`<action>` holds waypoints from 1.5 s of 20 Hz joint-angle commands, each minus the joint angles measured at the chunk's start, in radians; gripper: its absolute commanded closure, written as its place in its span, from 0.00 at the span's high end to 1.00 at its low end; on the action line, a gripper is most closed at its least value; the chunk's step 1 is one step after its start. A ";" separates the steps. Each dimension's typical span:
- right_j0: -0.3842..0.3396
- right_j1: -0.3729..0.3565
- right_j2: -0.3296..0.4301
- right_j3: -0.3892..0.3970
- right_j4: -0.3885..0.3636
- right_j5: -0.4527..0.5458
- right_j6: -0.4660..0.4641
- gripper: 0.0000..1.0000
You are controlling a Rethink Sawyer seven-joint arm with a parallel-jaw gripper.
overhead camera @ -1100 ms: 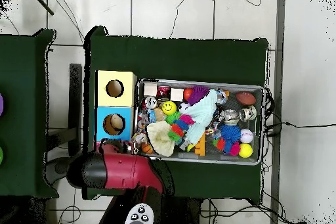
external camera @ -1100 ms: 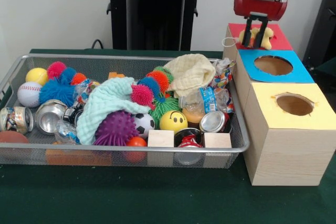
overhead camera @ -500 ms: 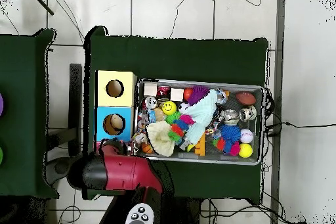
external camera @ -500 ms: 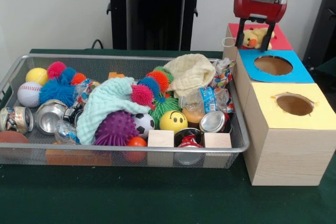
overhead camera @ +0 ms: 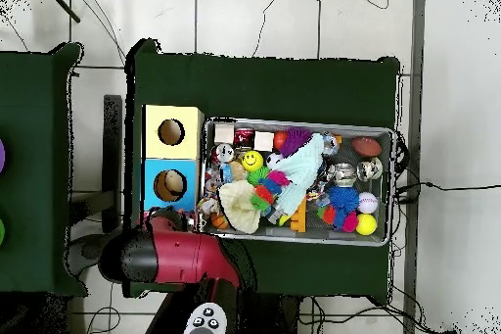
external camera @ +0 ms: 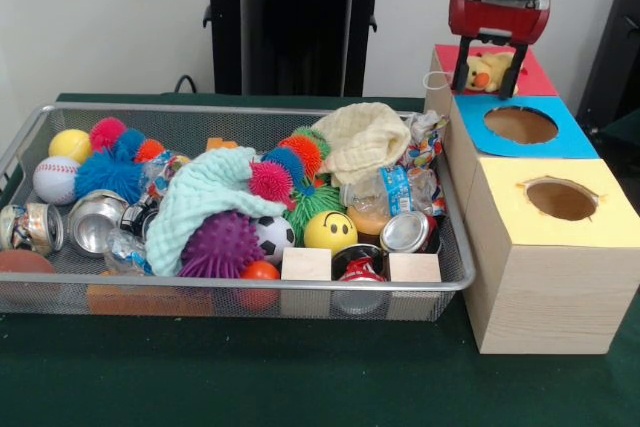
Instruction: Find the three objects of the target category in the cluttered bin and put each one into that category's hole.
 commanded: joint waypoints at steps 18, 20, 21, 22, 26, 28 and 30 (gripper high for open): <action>-0.011 -0.044 0.078 0.121 0.077 0.069 0.209 1.00; -0.012 -0.046 0.077 0.119 0.077 0.078 0.206 1.00; -0.012 -0.047 0.077 0.119 0.078 0.082 0.205 1.00; -0.008 -0.054 0.073 0.119 0.078 0.090 0.204 1.00; 0.000 -0.065 0.061 0.116 0.076 0.109 0.206 1.00; 0.003 -0.071 0.060 0.118 0.078 0.116 0.209 1.00; 0.002 -0.074 0.064 0.125 0.082 0.115 0.212 1.00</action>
